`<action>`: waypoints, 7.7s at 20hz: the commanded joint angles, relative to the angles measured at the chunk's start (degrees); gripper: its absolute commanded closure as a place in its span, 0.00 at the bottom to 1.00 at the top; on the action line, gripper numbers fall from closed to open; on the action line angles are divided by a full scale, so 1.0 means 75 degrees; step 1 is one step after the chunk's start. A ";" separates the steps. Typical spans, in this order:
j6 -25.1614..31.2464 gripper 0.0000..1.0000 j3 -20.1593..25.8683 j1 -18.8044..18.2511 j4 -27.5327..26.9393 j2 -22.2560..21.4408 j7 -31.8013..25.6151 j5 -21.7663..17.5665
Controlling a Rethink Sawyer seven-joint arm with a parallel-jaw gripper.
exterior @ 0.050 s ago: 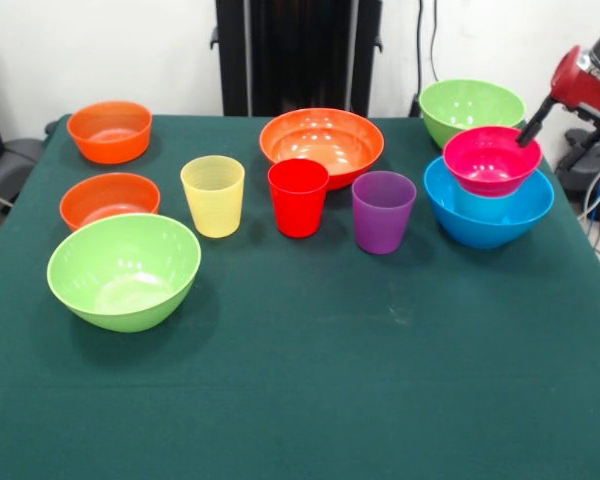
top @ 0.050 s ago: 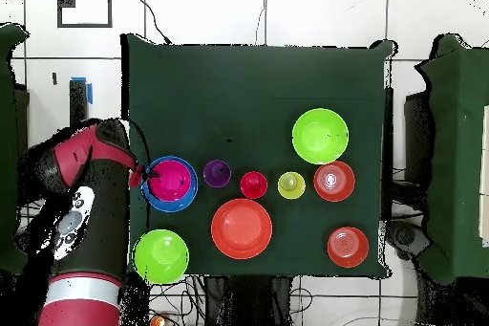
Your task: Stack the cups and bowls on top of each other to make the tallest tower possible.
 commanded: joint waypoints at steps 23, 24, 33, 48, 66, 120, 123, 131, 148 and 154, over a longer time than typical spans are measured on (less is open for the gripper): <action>-0.0888 0.00 0.1759 -0.2395 0.1525 -0.1513 -0.3053 -0.0695; -0.1038 0.00 0.1884 -0.2579 0.1634 -0.1535 -0.3216 -0.0742; -0.1986 0.00 0.2712 -0.3777 0.2515 -0.1749 -0.3961 -0.1083; -0.3154 0.00 0.3128 -0.4540 0.2793 -0.0945 -0.3116 -0.1446; -0.2691 0.00 0.3054 -0.4475 0.2617 -0.0638 -0.2636 -0.1290; -0.2993 0.00 0.2211 -0.3719 0.3602 -0.0826 -0.2129 -0.1599; -0.3009 0.00 0.2232 -0.3756 0.3567 -0.0828 -0.2178 -0.1616; -0.3024 0.00 0.2423 -0.4322 0.3399 -0.0824 -0.2984 -0.1927; -0.3952 0.00 0.4387 -0.6664 0.3519 -0.0209 -0.3924 -0.2763; -0.4245 0.00 0.4813 -0.6828 0.3665 0.0047 -0.3591 -0.2920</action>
